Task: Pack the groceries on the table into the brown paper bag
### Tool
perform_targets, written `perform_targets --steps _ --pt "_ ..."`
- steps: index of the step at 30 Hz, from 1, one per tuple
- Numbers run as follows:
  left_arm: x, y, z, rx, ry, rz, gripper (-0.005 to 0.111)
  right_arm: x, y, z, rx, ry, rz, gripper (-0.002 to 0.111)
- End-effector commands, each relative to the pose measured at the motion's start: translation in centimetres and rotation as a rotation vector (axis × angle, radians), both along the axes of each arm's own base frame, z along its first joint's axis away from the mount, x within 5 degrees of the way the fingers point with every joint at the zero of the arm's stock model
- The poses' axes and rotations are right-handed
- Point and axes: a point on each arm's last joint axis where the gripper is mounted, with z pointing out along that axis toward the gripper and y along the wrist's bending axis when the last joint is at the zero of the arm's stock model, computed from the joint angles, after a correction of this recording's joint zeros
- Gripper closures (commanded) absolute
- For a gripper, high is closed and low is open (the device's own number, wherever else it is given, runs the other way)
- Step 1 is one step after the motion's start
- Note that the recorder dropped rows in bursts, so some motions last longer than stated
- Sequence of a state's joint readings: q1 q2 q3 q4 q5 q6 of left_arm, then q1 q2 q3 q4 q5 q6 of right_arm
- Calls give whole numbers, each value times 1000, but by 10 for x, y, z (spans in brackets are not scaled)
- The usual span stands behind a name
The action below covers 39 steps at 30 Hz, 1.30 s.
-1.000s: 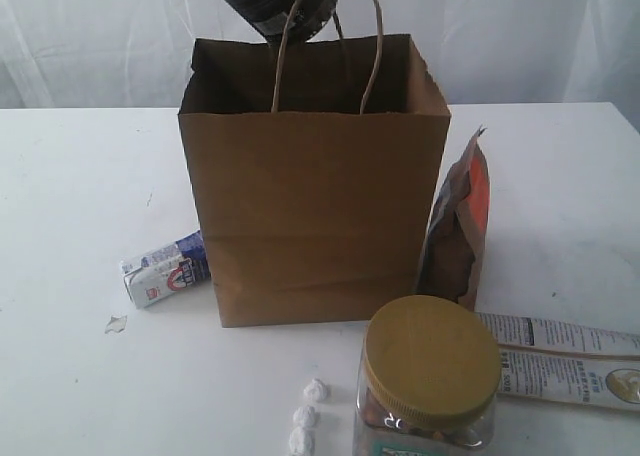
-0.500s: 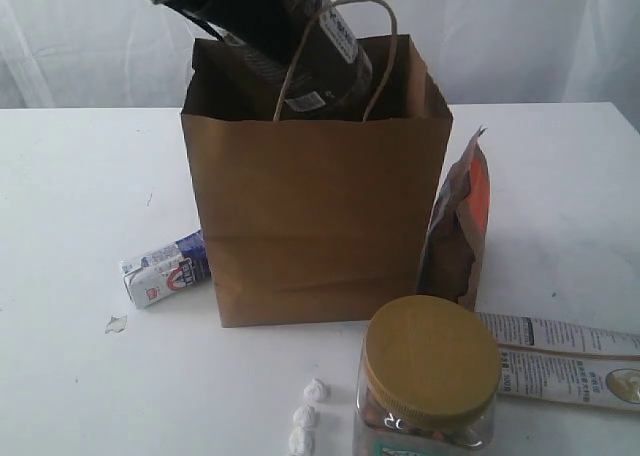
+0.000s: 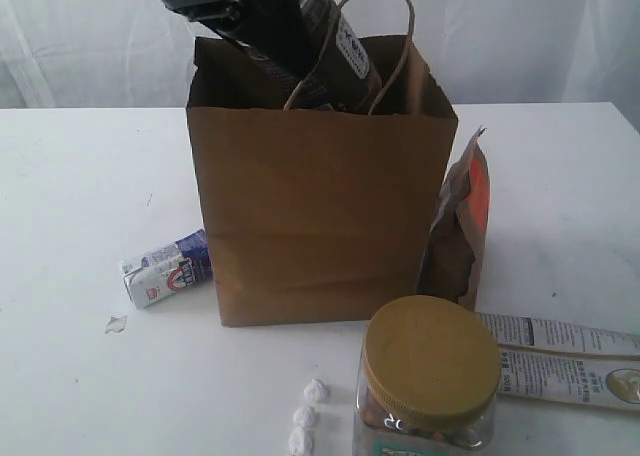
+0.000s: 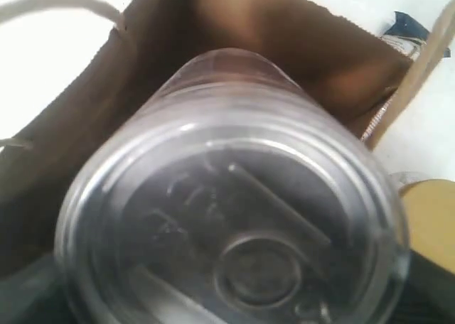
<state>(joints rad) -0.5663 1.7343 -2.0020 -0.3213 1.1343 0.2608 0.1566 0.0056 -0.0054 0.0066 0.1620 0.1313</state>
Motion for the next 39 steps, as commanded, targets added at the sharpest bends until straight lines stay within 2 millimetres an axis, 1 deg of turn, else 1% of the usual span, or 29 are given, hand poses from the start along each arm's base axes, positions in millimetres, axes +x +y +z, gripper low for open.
perform_targets --steps 1,4,5,8,14,17,20,22,24,29,35,39 --pt "-8 2 8 28 18 -48 107 0 0 -1 3 -5 -7 108" --pt "-6 6 14 51 -30 -31 107 0 0 -1 3 -5 -7 108" --pt "-7 9 19 65 -61 -18 107 0 0 -1 3 -5 -7 108" --pt "-7 10 26 56 -83 -5 107 0 0 -1 3 -5 -7 108" --pt "-7 11 26 59 -78 12 107 0 0 -1 3 -5 -7 108" --pt "-15 15 35 34 -93 8 107 0 0 -1 3 -5 -7 108" --pt "-31 26 54 15 -148 17 107 0 0 -1 3 -5 -7 108" --pt "-37 31 60 5 -166 19 107 0 0 -1 3 -5 -7 108" --pt "-39 34 63 15 -186 25 107 0 0 -1 3 -5 -7 108" --pt "-34 36 60 48 -200 45 107 0 0 -1 3 -5 -7 108" --pt "-14 22 38 86 -141 39 107 0 0 -1 3 -5 -7 108" --pt "-8 18 30 94 -120 35 107 0 0 -1 3 -5 -7 108"
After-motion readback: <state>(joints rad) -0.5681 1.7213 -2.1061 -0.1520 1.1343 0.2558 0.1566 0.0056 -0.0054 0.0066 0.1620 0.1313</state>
